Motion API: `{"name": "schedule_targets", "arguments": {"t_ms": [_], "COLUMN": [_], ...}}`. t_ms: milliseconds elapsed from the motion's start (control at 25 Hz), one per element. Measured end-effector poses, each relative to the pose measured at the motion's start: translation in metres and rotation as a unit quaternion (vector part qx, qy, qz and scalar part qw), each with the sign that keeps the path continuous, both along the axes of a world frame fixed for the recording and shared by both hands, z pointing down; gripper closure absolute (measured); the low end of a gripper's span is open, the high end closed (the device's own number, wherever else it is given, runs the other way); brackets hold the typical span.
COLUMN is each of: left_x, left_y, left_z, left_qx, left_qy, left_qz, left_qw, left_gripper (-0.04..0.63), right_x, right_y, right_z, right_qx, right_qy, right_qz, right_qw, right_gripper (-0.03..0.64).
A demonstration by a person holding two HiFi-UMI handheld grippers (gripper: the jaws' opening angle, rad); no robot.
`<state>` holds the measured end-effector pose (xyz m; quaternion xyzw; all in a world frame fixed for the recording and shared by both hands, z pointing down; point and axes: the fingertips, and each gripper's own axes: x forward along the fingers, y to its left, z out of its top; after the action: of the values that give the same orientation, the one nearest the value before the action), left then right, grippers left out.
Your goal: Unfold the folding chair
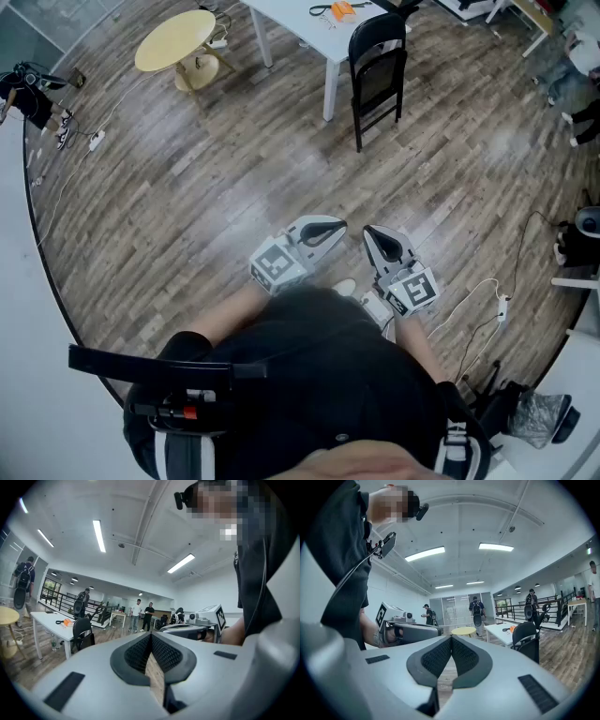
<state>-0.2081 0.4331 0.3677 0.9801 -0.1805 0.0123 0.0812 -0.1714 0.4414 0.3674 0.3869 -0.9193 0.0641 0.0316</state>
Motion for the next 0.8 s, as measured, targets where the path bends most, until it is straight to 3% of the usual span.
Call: {"name": "schedule_targets", "arguments": {"t_ms": [400, 800], "left_x": [-0.008, -0.025], "left_y": [-0.006, -0.003], "left_z": [0.003, 0.0], "left_qx": [-0.006, 0.002], "left_qy": [-0.009, -0.002], "left_qz": [-0.001, 0.031], "left_qw": [0.9999, 0.9995], "left_gripper": [0.591, 0.591], "right_x": [-0.01, -0.032], "right_y": [-0.003, -0.007], "right_z": [-0.001, -0.013], "right_qx": [0.002, 0.02], "right_qy": [0.0, -0.027], "right_qz": [0.004, -0.001], "right_qw": [1.0, 0.999], "right_gripper": [0.609, 0.609]}}
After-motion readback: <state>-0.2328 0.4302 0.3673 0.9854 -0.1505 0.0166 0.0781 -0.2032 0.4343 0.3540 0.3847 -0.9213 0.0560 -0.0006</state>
